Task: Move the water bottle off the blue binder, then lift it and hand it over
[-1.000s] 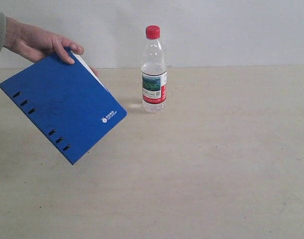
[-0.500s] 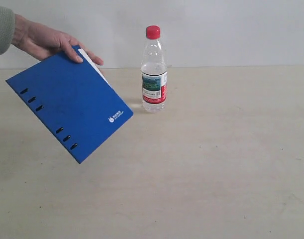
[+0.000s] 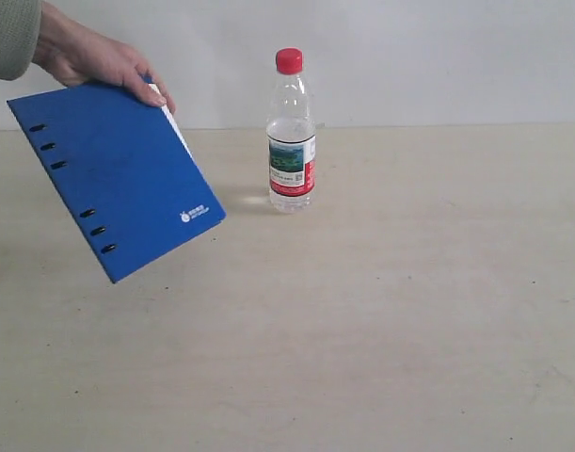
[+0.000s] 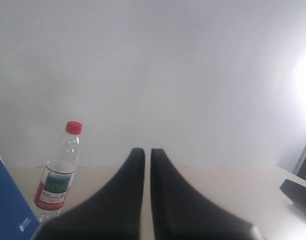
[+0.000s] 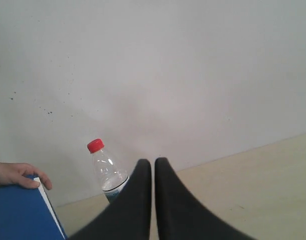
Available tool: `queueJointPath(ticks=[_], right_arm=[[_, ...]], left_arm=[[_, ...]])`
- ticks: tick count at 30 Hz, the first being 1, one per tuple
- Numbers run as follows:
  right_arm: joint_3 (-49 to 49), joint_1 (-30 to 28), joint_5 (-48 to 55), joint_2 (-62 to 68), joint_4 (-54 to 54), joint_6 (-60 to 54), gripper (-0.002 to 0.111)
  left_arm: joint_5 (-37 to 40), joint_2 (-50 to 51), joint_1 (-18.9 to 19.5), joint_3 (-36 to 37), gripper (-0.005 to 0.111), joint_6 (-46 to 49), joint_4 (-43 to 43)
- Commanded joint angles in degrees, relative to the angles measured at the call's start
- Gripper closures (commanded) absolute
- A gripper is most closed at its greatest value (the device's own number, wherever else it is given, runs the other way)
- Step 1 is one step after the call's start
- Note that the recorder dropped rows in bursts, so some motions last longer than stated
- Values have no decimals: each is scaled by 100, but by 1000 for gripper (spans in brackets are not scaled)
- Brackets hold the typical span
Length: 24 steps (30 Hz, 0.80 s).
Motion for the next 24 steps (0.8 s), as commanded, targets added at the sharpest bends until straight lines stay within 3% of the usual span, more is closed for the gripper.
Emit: queueJointPath(ticks=[1,6,14,16,19,24], right_arm=[[23,-1,16,-30,-20,1,109],[23,-1,16,-30,-20,1,109],[23,-1,6,-30,-20,1,109],[23,-1,-4,-30,-20,1,109],[23,-1,16,-30,-20,1,109],[23,-1,32,-30,-20,1,109]], left_arm=[[58,30,-66,30,102,-54,4],[-1,30,-66,30,102,-54,-1065],[-229,34,-51,207,102,106,-4059],[-218,34,-51,370,102,810,-5040],[-229,-78,-51,570,102,2584,-6074],[22,-524,-253,1036,102,5678,-6351]])
